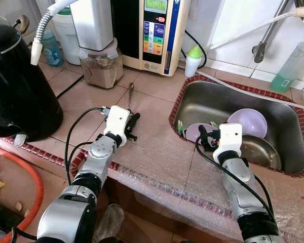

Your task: Kitchen organization

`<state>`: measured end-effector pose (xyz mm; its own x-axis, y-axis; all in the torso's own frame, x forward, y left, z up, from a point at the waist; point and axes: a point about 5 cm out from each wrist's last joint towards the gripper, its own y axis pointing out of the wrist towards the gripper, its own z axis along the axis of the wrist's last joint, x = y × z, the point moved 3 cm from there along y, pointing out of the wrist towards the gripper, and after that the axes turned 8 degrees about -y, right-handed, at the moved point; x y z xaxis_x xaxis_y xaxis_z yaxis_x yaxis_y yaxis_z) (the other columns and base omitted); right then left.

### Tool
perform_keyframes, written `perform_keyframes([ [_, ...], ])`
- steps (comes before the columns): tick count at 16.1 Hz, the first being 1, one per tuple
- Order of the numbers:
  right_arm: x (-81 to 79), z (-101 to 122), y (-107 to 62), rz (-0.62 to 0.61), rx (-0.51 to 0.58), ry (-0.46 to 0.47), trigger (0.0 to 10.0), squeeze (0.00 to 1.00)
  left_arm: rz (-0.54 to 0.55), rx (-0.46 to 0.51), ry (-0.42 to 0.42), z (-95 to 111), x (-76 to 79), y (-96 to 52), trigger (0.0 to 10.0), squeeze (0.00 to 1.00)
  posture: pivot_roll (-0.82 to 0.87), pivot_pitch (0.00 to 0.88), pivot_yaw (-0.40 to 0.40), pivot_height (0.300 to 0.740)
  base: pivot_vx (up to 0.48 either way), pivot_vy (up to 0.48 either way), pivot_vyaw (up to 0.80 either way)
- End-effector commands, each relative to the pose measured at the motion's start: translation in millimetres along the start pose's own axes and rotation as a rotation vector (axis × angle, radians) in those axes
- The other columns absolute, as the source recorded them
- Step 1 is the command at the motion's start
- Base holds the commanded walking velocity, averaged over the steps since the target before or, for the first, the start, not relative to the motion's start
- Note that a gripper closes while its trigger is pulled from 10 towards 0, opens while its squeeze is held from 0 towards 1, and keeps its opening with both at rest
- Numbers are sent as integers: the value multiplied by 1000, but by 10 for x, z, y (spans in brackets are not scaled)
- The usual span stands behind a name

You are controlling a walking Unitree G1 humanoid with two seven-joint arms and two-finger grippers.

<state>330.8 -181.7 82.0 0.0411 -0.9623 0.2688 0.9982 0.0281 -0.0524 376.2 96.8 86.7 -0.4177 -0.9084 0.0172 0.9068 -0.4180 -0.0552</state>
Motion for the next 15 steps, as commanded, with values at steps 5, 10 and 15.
perform_keyframes([
  [5, -4, 4, 20, 8, -5, -2, 10000, 0, -70, -38, -65, -214, 143, -108, 0, 0, -61, 26, -16, 740, 0, 0, 0],
  [10, 23, 10, 35, 0, -5, -2, 10000, 0, -224, 81, 8, -91, 395, -188, 0, 0, -59, 29, -17, 740, 0, 0, 0],
  [15, 55, 75, 89, -6, 13, 24, 10000, 0, -370, 149, 41, 7, 633, -267, 0, 0, -50, 36, -16, 740, 0, 0, 0],
])
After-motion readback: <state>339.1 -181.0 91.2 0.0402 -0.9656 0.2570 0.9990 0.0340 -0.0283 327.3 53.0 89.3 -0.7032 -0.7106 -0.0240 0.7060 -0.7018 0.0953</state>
